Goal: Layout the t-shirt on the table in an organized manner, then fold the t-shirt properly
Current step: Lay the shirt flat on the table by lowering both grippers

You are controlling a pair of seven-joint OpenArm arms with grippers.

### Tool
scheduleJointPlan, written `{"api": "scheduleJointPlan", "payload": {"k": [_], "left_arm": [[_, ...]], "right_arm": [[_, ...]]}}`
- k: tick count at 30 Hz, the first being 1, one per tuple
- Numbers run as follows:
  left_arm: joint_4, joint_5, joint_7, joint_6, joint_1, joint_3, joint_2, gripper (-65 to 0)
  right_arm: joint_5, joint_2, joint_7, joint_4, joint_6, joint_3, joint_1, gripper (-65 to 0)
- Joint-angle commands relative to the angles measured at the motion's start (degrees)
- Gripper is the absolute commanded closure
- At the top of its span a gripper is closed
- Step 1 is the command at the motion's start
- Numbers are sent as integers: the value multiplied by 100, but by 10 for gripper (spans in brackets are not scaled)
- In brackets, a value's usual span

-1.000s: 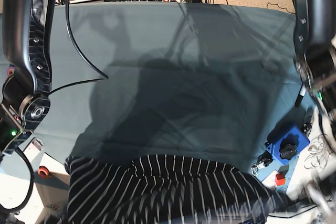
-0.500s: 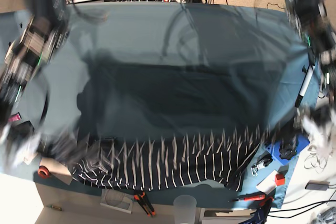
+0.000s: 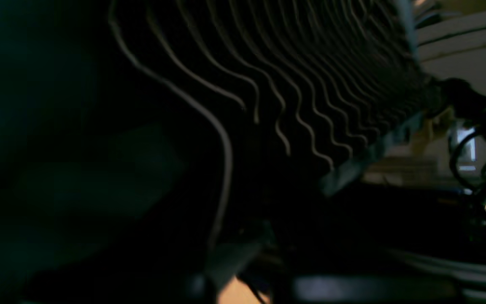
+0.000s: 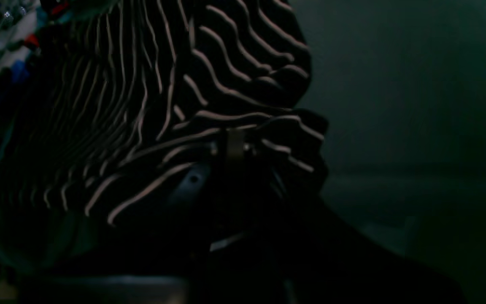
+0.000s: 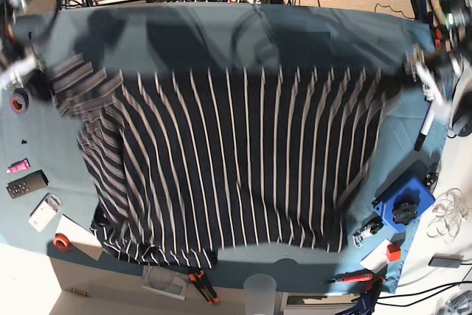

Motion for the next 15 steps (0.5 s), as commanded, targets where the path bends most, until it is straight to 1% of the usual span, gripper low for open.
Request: {"api": "scheduleJointPlan", "payload": {"k": [1, 3, 7, 9, 12, 15], "left_arm": [[142, -76, -79, -39, 68, -63, -144, 0], [214, -79, -79, -144, 289, -63, -144, 0], [229, -79, -79, -151, 601, -63, -142, 0], [229, -72, -79, -151, 717, -79, -142, 0], [229, -57, -79, -151, 835, -208, -142, 0], [229, -61, -79, -149, 951, -546, -142, 0]], "right_arm": [[109, 173, 211, 101, 1, 208, -122, 0], [208, 170, 211, 101, 1, 448, -398, 0], [549, 59, 211, 101, 1, 798, -848, 0], [734, -20, 211, 101, 1, 846, -1054, 0], [826, -179, 211, 101, 1, 846, -1331, 0], [839, -352, 211, 101, 1, 846, -1561, 0]]}}
